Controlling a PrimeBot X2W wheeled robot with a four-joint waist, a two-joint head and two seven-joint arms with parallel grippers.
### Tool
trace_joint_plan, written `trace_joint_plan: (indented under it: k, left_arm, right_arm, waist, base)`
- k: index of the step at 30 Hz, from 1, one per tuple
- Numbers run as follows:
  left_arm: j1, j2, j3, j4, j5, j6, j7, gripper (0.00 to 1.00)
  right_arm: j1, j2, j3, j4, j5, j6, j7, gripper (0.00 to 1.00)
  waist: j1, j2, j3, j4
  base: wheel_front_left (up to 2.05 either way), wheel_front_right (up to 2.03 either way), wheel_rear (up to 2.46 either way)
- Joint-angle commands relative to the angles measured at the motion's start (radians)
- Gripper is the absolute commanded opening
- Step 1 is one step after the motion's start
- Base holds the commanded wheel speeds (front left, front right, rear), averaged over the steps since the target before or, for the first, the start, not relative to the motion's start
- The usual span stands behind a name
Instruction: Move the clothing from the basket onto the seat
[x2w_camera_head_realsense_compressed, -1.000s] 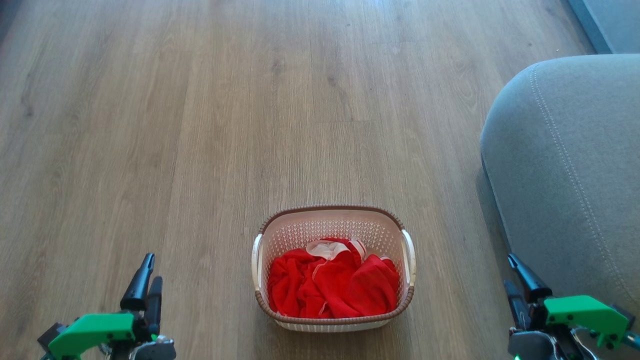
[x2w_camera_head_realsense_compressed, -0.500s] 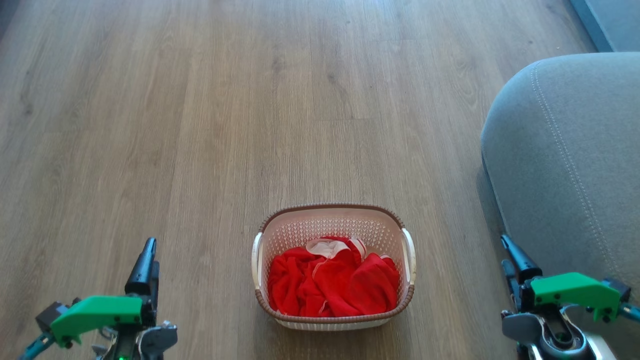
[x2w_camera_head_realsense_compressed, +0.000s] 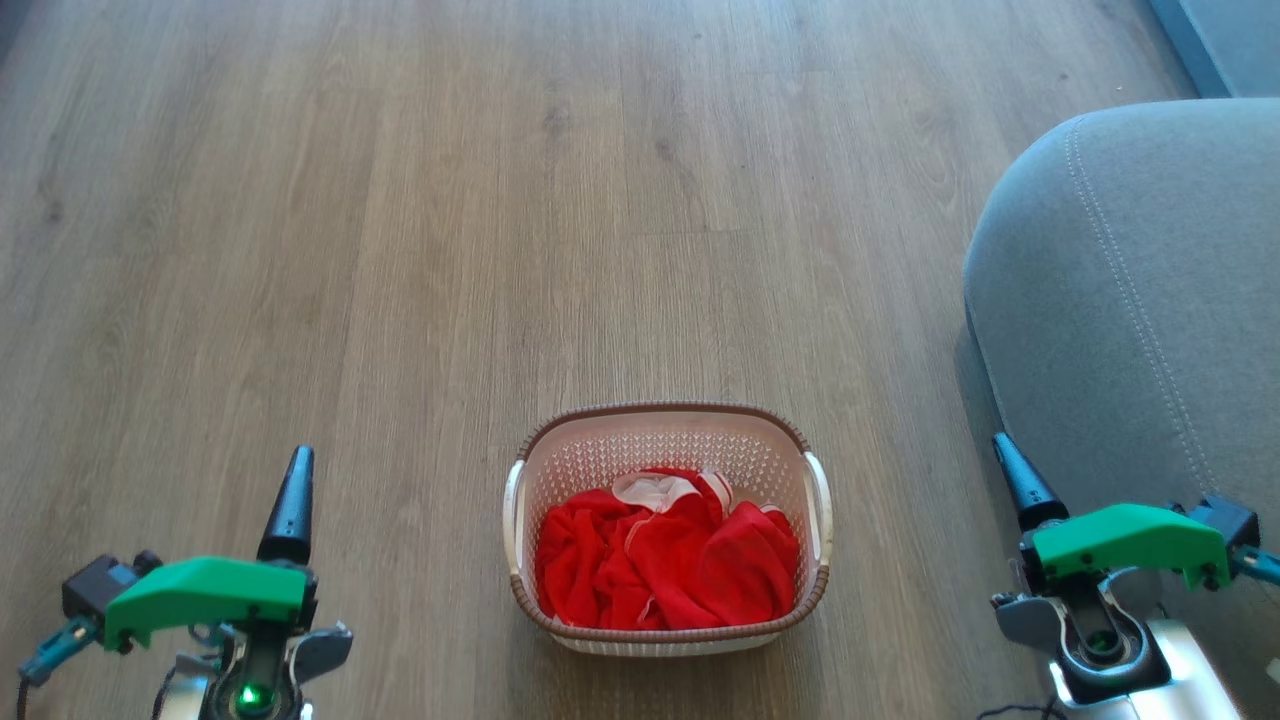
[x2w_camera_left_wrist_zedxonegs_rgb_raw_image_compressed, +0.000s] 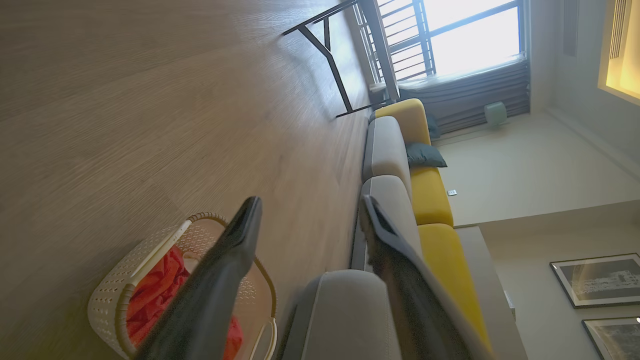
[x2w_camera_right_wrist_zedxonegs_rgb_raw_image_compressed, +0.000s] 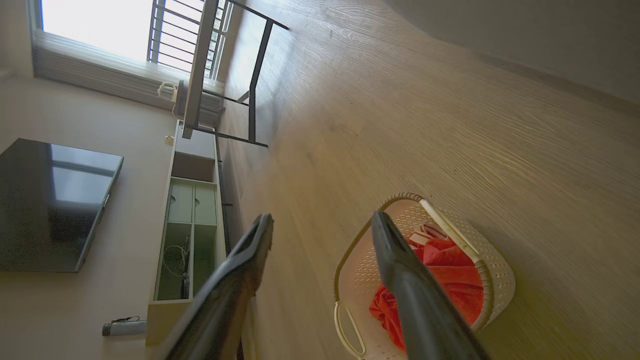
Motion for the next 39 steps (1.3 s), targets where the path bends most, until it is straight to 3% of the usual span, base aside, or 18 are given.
trace_joint_plan:
  k: [1,39]
  left_arm:
    - [-0.068,0.022,0.010,-0.035,0.044,-0.003,-0.012,1.00]
    - [-0.173,0.038,-0.005,-0.002,0.644,-0.005,-0.121,1.00]
  right_arm:
    - [-0.068,-0.025,0.017,-0.023,-0.039,0.003,-0.016,1.00]
    - [-0.224,-0.074,0.152,0.055,-0.523,0.005,-0.124,1.00]
  waist:
    - [0.0000,0.0000,0.000,0.000]
    - [0.0000,0.0000,0.010,0.000]
  base:
    - [0.00,0.00,0.00]
    - [0.00,0.00,0.00]
